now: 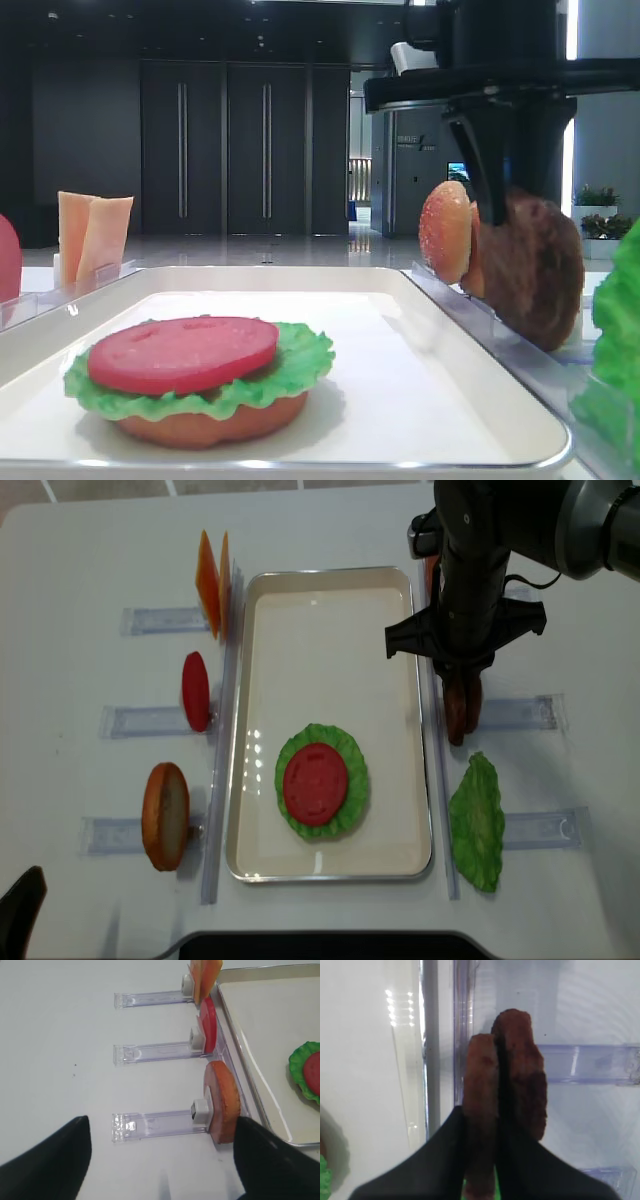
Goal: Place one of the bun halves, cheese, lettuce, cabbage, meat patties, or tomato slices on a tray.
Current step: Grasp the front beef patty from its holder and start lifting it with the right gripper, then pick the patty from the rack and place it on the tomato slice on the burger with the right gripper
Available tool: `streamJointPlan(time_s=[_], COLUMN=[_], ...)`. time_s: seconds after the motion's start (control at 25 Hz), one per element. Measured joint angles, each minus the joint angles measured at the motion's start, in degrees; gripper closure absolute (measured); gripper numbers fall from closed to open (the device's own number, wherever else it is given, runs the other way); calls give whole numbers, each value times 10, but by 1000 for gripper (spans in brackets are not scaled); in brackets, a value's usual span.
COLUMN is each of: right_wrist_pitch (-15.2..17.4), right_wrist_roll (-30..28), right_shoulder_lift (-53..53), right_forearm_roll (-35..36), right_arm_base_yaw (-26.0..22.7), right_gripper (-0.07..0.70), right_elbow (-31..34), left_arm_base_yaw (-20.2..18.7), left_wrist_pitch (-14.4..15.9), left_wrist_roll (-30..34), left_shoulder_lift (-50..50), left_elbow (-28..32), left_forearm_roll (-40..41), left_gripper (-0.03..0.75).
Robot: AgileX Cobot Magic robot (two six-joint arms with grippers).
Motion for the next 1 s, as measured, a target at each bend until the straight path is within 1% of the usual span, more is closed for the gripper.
streamJointPlan(time_s=[0.24, 0.44, 0.56, 0.64, 0.72, 0.8, 0.88, 1.0], right_wrist_pitch=[9, 11, 9, -2, -26, -62, -114, -193], right_wrist_roll=[-1, -14, -22, -23, -22, -19, -23, -63], right_shoulder_lift=[-45, -91, -119, -138, -157, -174, -189, -207], right_forearm_roll=[16, 54, 72, 78, 84, 98, 128, 200], right_arm_base_yaw=[0, 1, 13, 30, 47, 61, 67, 68], right_gripper=[510, 510, 510, 510, 510, 510, 510, 510], right_elbow=[-3, -5, -4, 2, 21, 50, 88, 146], left_arm_base_yaw=[0, 0, 0, 0, 0, 0, 0, 0], left_wrist_pitch=[0, 0, 0, 0, 0, 0, 0, 0], left_wrist_roll=[0, 0, 0, 0, 0, 0, 0, 0], left_shoulder_lift=[0, 0, 0, 0, 0, 0, 0, 0], left_elbow=[0, 0, 0, 0, 0, 0, 0, 0], left_forearm_roll=[0, 0, 0, 0, 0, 0, 0, 0], left_gripper=[24, 24, 24, 24, 24, 24, 24, 24])
